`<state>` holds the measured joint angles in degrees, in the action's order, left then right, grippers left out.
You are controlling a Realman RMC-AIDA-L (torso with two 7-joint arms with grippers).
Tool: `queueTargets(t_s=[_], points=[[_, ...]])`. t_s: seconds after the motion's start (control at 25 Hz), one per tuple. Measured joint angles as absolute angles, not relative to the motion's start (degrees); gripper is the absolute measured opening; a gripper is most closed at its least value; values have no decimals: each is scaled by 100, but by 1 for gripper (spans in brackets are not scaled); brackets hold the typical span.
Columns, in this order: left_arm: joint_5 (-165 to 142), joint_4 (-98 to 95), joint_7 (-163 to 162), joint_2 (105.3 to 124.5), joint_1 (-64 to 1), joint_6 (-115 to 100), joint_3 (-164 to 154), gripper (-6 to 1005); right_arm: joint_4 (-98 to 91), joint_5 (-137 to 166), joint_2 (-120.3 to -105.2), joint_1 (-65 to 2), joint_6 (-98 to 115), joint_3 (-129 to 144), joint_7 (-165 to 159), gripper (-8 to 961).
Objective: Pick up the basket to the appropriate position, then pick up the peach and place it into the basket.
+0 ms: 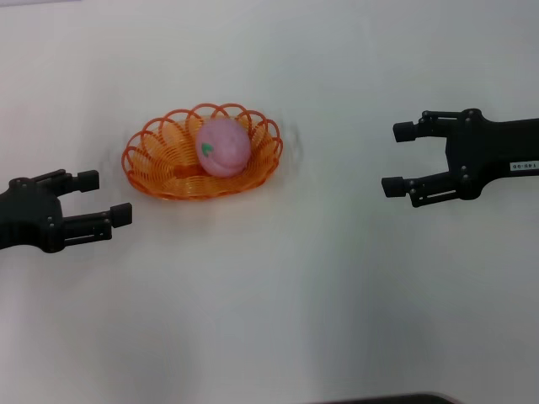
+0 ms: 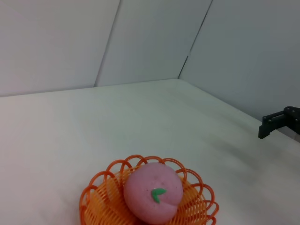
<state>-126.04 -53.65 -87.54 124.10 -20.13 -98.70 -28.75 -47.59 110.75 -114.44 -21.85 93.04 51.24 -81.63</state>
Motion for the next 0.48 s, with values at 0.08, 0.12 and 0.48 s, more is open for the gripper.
queueTargets(t_s=[0.08,0.12,0.48], points=[[-12603,-5350,-8754,12410,-2013,-9870,-2868,877,-4761,11075,-11449,-2201,9294,5124,-8163,948],[-12600,-5346,-8754,12410,-2013,-9870,-2863,877,-4764,11075,-11451,-2211,9292,5124,-8163,948],[-12573,-5334,-8754,12410,-2012,-9874,-2871,877,-4772,11083,-11438,-2330,9289,5124,-8180,948]])
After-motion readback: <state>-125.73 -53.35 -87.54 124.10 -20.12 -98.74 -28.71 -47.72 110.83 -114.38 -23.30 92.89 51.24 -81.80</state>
